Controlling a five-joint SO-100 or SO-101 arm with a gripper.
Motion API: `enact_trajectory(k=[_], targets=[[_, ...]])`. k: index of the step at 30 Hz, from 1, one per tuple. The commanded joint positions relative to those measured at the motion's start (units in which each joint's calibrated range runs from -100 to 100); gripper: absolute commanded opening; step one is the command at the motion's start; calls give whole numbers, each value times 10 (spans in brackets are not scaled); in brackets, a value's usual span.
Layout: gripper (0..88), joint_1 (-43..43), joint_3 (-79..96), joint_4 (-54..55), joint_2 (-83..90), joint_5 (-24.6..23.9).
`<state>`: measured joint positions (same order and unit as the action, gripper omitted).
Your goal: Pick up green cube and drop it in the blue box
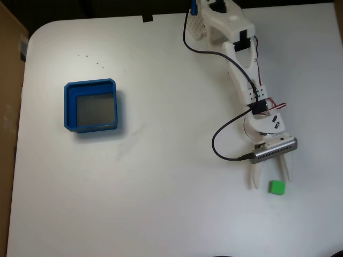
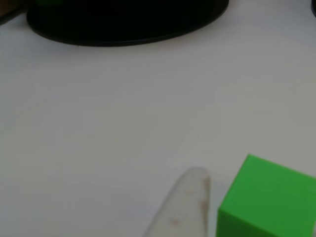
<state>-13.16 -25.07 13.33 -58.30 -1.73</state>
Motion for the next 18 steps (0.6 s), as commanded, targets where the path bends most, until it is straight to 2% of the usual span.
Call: enact_trajectory(k=[1,18], targets=[[398,2,-39,18,13,2],[398,2,-66,18,-20,2]])
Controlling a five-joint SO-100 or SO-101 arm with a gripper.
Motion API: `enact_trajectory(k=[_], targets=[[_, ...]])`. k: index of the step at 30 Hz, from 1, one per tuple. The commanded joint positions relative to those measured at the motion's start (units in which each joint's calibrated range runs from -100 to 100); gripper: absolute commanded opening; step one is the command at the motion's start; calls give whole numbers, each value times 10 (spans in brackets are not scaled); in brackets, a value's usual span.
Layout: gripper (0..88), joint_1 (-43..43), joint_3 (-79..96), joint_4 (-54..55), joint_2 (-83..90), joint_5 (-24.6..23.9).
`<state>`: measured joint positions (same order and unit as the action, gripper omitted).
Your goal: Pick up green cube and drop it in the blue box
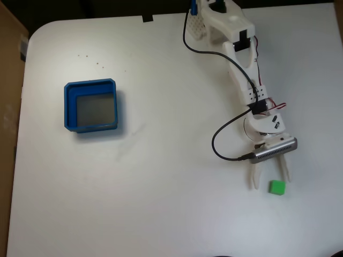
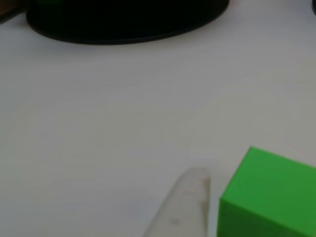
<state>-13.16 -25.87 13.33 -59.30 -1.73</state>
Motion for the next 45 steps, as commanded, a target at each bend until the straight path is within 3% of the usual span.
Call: enact_trajectory(k=[1,45], targets=[[398,2,-67,18,-17,2],[398,0,-118,19,-52,2]])
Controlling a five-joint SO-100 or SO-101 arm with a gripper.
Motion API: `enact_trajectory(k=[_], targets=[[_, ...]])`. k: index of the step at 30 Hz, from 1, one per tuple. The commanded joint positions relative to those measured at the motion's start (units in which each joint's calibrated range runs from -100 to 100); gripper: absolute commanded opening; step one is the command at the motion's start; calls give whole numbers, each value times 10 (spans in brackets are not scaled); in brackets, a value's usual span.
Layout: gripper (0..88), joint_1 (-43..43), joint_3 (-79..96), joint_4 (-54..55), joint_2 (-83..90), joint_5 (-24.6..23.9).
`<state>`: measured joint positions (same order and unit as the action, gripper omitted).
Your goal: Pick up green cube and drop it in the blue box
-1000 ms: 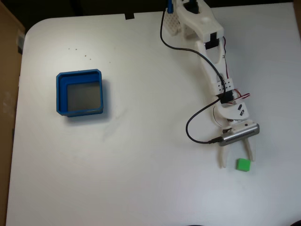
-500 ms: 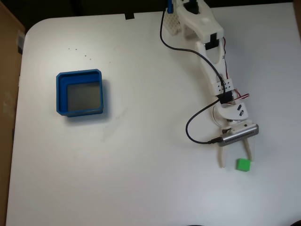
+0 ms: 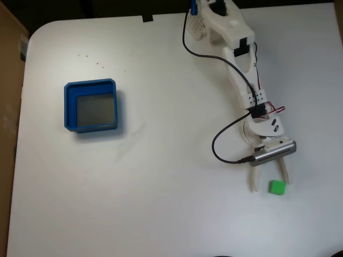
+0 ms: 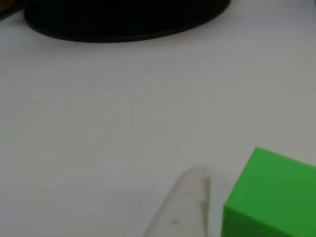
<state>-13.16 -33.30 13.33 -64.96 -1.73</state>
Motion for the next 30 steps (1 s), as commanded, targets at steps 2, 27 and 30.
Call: enact_trajectory(k=[2,27,30], targets=[[398,0,-57,19,-3,2],[392,1,-93,49,-47,1],[385,1,-93,83,-62,2]])
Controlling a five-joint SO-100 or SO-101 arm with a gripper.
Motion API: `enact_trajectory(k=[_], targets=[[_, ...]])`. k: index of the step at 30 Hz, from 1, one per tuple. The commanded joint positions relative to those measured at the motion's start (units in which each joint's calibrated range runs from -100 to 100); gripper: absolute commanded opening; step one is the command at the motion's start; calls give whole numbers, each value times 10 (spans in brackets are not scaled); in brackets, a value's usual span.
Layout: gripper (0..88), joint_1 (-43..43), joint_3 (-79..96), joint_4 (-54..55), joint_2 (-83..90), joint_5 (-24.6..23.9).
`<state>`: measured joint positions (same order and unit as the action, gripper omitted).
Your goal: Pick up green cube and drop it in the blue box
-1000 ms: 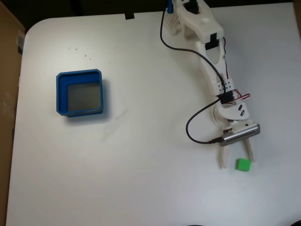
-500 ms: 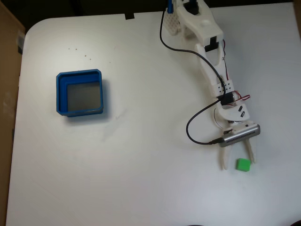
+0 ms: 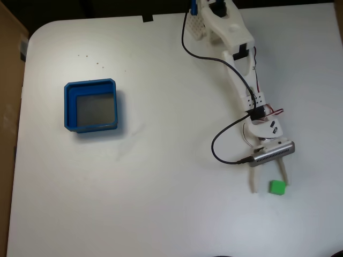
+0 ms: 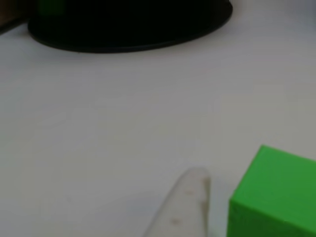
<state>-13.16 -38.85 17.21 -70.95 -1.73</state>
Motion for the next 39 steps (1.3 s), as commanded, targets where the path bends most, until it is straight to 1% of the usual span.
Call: enact_trajectory(k=[1,11,19,28,39], targets=[[385,1,-38,47,-4,2],[381,1,-37,51,-5,2],[302,1,-32,52,-5,2],[257,1,-32,52,-5,2],[159,3,-30,50,-5,2]])
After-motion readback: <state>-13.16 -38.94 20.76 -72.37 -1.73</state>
